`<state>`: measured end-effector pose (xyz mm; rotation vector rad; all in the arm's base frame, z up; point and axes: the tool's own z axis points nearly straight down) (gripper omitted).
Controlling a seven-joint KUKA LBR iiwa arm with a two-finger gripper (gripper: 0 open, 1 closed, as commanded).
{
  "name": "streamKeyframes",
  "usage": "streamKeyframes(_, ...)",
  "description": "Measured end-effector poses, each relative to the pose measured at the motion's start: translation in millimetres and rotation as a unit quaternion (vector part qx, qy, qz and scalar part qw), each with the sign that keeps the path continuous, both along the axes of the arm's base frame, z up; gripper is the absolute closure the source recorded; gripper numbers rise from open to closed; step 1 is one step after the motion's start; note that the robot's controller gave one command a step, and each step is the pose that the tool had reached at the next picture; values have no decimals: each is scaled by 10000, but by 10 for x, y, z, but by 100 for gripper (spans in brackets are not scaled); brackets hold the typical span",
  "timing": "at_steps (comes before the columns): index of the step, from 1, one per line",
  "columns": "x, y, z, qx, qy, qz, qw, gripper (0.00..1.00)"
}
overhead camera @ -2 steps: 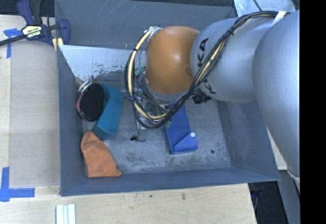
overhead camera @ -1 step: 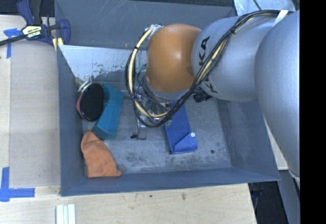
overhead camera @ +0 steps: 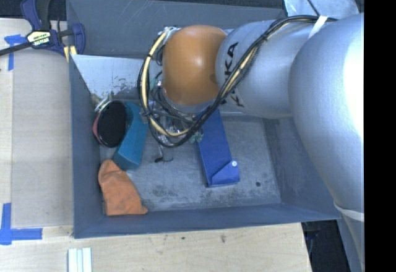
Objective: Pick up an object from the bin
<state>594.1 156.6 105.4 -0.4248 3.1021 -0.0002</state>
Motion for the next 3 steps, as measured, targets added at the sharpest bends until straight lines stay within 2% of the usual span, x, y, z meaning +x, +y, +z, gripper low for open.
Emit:
streamKeyframes(1,140,199,-64,-13,15,609,9981,0)
streamKeyframes(2,165,411,-39,-12,12,1535,9882,0)
streamKeyframes(3,244,496,-228,-13,-14,1997,9799,0)
